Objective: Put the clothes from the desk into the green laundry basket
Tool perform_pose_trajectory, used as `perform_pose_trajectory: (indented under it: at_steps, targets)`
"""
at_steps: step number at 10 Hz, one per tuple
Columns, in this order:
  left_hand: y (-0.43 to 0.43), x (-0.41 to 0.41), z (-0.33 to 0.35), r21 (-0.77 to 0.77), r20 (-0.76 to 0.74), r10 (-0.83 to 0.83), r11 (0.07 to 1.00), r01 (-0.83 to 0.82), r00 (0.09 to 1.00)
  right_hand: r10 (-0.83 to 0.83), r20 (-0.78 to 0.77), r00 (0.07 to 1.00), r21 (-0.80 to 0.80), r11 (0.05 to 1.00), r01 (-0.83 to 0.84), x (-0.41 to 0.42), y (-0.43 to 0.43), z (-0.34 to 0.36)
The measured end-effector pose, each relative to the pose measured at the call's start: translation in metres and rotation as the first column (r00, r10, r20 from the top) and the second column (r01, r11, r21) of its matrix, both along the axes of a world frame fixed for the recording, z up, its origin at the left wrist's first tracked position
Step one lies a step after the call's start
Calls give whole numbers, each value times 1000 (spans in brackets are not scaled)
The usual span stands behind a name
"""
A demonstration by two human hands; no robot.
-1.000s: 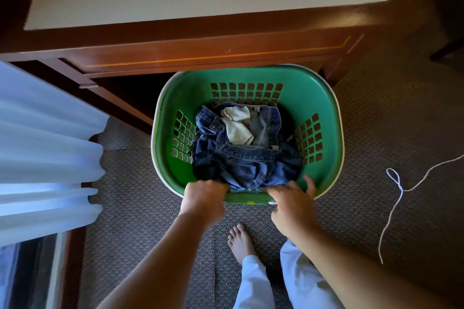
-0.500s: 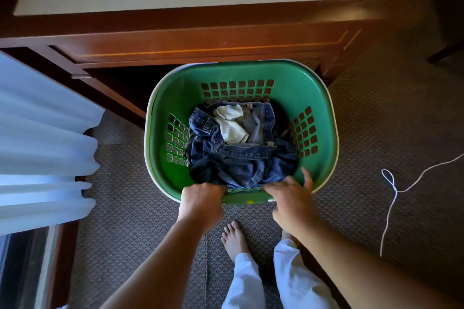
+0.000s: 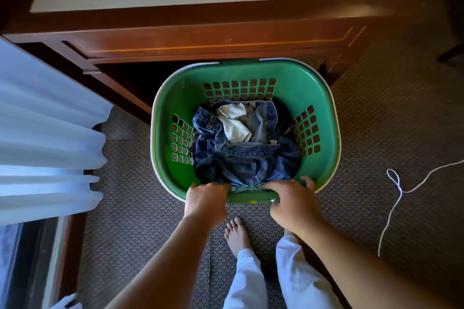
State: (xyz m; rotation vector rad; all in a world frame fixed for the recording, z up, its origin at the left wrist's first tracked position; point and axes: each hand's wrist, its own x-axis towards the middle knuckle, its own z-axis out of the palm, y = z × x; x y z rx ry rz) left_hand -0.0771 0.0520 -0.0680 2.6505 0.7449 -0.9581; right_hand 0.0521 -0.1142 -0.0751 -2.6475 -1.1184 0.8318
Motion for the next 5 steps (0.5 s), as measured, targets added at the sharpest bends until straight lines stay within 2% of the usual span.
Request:
perform_pose_trajectory:
  at_steps: [1, 2, 3, 4, 5]
  targets:
    - [1, 5, 4, -140, 5, 129, 982, -127, 992, -212, -112, 971, 329, 914, 238, 2, 3, 5]
    - [5, 17, 15, -424, 82, 405, 841, -336, 910, -233, -121, 965, 402, 878, 262, 5, 13, 4]
    - [7, 34, 18, -443, 174, 491, 813, -377, 854, -123, -74, 990, 210, 968, 136, 8, 24, 4]
    - [9, 45, 12, -386, 180, 457, 847, -365, 871, -45, -78, 996, 2, 999, 45, 17, 31, 10]
    - [11, 49, 14, -330, 161, 429, 872, -361, 889, -12, -30, 999, 33, 999, 13, 24, 36, 19]
